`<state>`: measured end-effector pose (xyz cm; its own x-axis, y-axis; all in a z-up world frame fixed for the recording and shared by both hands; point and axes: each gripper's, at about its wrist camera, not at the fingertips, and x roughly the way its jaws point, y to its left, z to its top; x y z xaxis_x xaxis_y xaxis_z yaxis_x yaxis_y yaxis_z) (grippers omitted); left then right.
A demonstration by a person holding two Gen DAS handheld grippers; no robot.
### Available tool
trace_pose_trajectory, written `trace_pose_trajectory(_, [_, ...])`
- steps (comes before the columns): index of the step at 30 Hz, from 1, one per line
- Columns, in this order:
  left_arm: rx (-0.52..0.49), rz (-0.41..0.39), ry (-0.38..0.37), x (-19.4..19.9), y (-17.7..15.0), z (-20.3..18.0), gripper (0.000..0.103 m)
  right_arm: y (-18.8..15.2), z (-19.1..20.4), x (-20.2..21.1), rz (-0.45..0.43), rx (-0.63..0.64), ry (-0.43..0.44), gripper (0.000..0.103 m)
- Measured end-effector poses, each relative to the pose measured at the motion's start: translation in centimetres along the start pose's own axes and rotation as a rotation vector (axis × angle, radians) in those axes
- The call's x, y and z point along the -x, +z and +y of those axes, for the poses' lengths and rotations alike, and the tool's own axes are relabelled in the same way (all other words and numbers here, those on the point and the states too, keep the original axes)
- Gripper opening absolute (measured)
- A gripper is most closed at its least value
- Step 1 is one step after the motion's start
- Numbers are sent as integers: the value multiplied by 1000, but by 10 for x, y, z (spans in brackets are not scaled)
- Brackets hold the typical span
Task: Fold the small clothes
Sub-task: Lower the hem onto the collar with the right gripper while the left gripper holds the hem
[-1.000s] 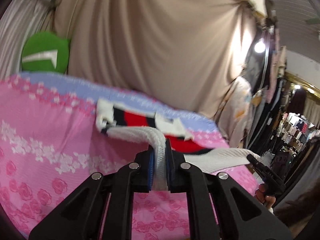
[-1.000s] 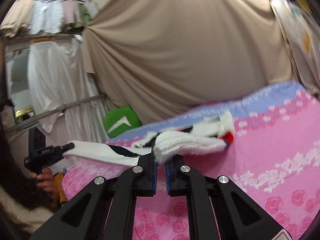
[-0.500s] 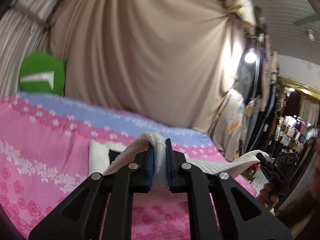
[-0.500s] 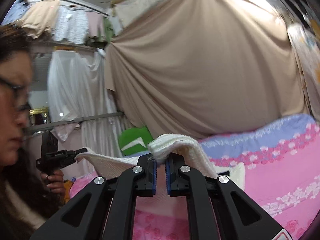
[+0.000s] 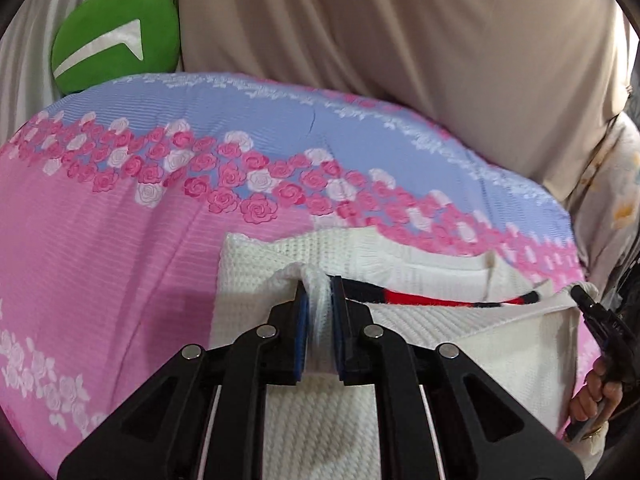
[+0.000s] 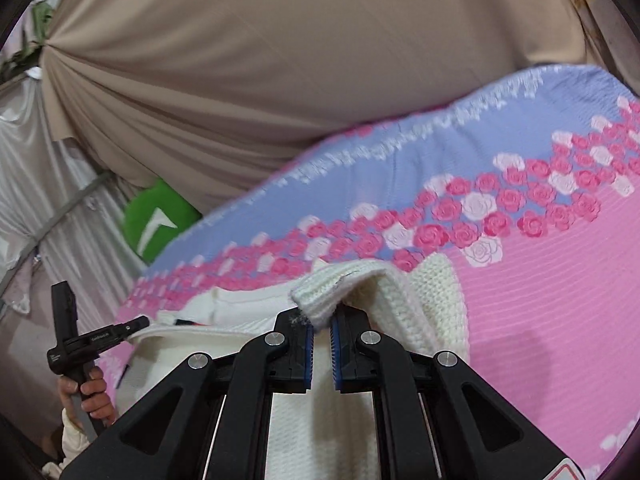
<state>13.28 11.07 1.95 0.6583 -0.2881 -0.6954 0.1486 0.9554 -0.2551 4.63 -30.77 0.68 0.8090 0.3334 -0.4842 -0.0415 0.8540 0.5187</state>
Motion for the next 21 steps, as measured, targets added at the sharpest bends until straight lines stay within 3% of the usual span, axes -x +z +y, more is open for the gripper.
trace_pose_trajectory(7, [-30,53,22,-37,-2,5,12,-8,-20,-33,95,-38,-71,7])
trace_pose_trajectory(13, [-60,10,25,-40,-5,1,17,-13,-13,-43,103,-1,-134,8])
trace_pose_trajectory(16, [-83,-23,6,-35,-8,-3,26,-14,-5,-31,47,29,-111,14])
trace_pose_trajectory(17, [-82,-38,-3,-31,-9,-4,33,-13,-2,-21,6,39,-97,16])
trace_pose_trajectory(18, [-76,-51,2,-25,-9,-5,38,-14,2,-6,-50,37,-95,22])
trace_pose_trajectory(19, [-68,-74,10,-15,-9,-5,50,-16,4,8,-91,24,-100,31])
trace_pose_trajectory(20, [-61,-116,11,1,-11,-6,60,-19,8,23,-125,7,-102,32])
trace_pose_trajectory(21, [-59,-156,6,18,-14,-7,63,-22,12,34,-143,-3,-93,32])
